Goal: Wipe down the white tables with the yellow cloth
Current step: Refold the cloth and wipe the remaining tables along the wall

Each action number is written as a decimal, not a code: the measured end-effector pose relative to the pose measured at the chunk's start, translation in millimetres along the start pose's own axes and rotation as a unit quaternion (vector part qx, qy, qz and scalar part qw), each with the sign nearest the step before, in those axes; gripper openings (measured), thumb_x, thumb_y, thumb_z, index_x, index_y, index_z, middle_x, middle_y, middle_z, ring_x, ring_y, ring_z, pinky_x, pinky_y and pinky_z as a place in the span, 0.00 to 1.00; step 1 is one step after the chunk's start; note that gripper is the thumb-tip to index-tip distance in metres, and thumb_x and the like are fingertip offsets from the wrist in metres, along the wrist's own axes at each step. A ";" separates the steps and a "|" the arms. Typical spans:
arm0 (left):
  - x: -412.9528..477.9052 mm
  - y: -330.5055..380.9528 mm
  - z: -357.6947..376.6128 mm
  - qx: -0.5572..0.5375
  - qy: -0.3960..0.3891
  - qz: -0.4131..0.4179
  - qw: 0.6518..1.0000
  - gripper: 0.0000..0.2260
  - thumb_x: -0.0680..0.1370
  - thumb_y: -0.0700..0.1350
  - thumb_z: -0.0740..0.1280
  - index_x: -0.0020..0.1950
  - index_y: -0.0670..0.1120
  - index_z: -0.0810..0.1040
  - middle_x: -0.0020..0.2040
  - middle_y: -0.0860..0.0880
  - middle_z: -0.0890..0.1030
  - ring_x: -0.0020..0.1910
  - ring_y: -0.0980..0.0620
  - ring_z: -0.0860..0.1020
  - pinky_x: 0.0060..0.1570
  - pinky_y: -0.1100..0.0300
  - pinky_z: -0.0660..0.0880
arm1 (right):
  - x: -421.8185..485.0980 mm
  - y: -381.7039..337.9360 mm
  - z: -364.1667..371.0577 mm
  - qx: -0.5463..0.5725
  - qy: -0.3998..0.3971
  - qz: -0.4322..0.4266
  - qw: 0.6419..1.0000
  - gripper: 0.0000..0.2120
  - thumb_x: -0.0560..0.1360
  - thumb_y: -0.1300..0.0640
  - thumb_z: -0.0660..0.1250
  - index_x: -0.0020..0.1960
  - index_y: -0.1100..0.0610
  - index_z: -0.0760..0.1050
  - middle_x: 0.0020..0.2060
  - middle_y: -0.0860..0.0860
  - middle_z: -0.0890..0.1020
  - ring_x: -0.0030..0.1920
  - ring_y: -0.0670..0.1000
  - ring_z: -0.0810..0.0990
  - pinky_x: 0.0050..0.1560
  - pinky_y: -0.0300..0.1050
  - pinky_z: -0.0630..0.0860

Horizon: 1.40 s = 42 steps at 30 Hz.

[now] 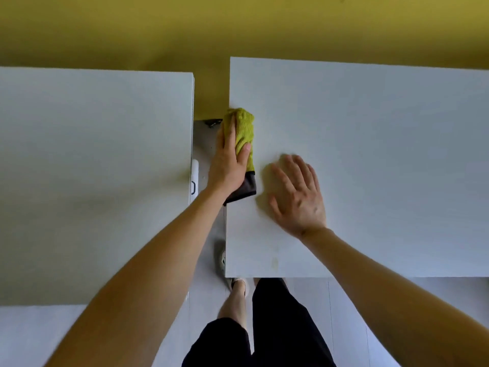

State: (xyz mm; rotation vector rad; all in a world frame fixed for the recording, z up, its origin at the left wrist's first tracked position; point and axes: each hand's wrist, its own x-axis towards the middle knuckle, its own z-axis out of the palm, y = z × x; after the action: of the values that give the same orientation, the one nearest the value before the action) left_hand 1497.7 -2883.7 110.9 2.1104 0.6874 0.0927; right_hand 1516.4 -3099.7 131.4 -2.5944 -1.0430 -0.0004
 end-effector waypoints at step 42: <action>84.8 6.7 -0.1 -0.058 0.046 0.010 0.997 0.33 0.85 0.51 0.62 0.89 0.46 0.57 0.87 0.43 0.62 0.85 0.45 0.63 0.81 0.66 0.59 | 160.0 24.7 24.1 -0.006 -0.004 0.039 0.999 0.39 0.85 0.33 0.60 0.87 0.55 0.61 0.88 0.56 0.57 0.89 0.54 0.50 0.87 0.61 0.50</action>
State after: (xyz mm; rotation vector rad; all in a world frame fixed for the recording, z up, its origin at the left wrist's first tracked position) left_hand 1572.1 -2843.8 100.7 2.0114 0.6977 0.2363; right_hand 1646.8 -3001.3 121.1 -2.6456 -0.9477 0.0227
